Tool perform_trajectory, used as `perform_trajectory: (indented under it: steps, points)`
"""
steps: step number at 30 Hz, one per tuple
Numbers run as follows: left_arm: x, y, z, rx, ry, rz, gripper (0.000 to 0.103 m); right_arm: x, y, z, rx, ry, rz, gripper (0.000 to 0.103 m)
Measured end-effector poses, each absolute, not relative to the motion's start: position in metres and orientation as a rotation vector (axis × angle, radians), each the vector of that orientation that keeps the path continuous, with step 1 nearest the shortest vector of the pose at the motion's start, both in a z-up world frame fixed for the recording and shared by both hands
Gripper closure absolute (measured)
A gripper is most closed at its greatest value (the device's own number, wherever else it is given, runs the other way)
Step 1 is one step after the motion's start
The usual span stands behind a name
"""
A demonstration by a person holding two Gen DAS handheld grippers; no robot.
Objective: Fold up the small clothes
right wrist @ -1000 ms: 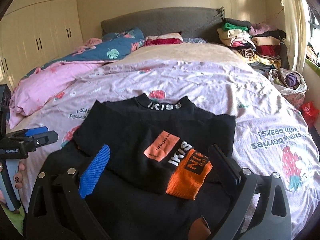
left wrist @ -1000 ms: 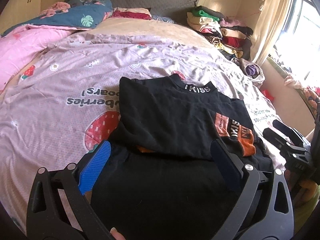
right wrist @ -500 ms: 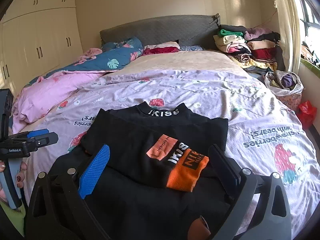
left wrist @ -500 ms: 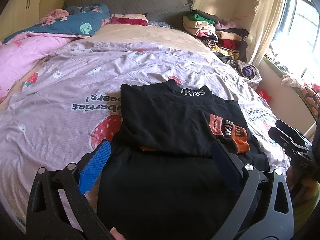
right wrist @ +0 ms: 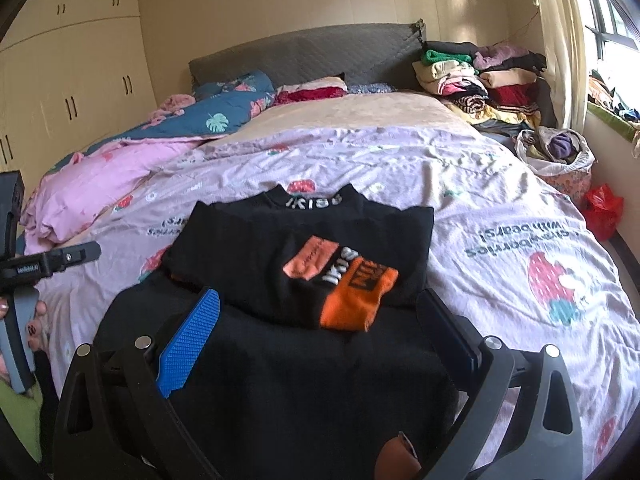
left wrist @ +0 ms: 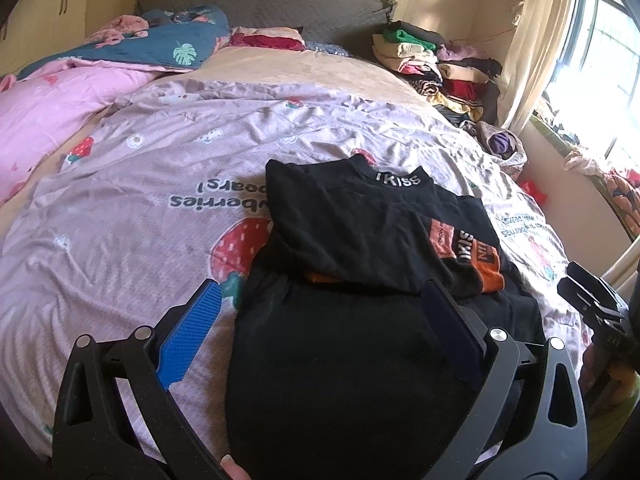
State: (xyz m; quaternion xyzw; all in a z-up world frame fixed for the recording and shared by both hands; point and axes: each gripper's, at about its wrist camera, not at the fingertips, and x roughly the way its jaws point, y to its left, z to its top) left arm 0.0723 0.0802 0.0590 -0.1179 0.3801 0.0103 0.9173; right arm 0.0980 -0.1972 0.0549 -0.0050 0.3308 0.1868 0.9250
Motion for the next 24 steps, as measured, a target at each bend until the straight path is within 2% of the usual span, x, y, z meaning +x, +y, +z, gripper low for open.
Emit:
perform_trajectory:
  steps: [20, 23, 24]
  points:
    - [0.031, 0.112, 0.027, -0.274, 0.858, 0.051, 0.01, 0.054, -0.213, 0.027, -0.041, 0.757, 0.339, 0.005]
    - [0.022, 0.115, 0.017, -0.275, 0.882, 0.05, 0.026, 0.049, -0.218, 0.025, -0.04, 0.764, 0.328, 0.005]
    - [0.02, 0.116, 0.013, -0.277, 0.891, 0.048, 0.036, 0.049, -0.22, 0.025, -0.04, 0.766, 0.324, 0.005]
